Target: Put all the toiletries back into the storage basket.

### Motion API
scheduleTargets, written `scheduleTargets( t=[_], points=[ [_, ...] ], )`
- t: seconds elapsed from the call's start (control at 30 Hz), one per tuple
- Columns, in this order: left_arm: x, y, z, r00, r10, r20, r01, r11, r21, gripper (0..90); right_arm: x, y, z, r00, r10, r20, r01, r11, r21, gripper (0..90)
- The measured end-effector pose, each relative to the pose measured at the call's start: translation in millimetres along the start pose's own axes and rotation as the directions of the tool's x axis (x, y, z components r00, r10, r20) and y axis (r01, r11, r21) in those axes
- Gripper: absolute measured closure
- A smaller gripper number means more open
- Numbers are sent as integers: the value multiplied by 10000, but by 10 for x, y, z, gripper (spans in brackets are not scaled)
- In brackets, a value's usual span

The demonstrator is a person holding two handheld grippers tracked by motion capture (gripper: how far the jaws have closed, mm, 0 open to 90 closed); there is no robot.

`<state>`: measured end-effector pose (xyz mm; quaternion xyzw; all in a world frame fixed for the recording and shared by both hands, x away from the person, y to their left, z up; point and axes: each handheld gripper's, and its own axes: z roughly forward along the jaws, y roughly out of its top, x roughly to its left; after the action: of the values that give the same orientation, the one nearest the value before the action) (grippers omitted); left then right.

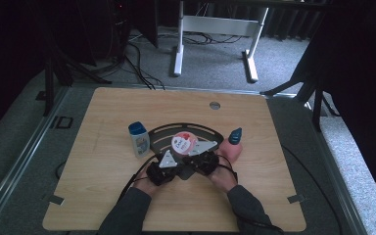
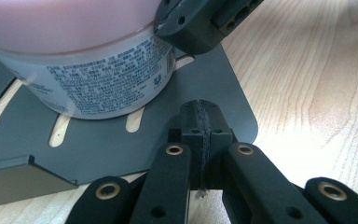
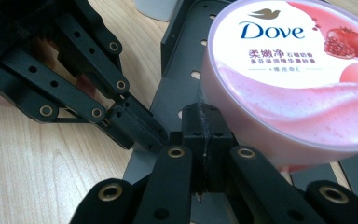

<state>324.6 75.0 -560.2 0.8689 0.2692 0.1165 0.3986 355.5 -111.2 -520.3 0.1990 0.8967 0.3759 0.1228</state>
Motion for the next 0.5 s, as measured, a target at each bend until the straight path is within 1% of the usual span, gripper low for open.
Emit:
scheduleTargets(
  t=[0.07, 0.2, 0.33, 0.5],
  points=[
    [-7, 0, 0, 9999, 100, -68, -100, 9999, -7, 900, 6, 15, 13, 10000, -24, -34, 24, 10000, 13, 900],
    [-9, 0, 0, 9999, 125, -72, -125, 9999, -8, 900, 10, 33, 25, 10000, -51, -10, 51, 10000, 34, 900],
    [-12, 0, 0, 9999, 122, -85, -122, 9999, -12, 900, -8, 39, 23, 10000, 84, 35, -84, 10000, 8, 900],
    [-13, -1, 0, 9999, 121, -88, -122, 9999, -1, 900, -32, 42, 28, 9999, 144, 10, -144, 9999, 27, 900]
  ],
)
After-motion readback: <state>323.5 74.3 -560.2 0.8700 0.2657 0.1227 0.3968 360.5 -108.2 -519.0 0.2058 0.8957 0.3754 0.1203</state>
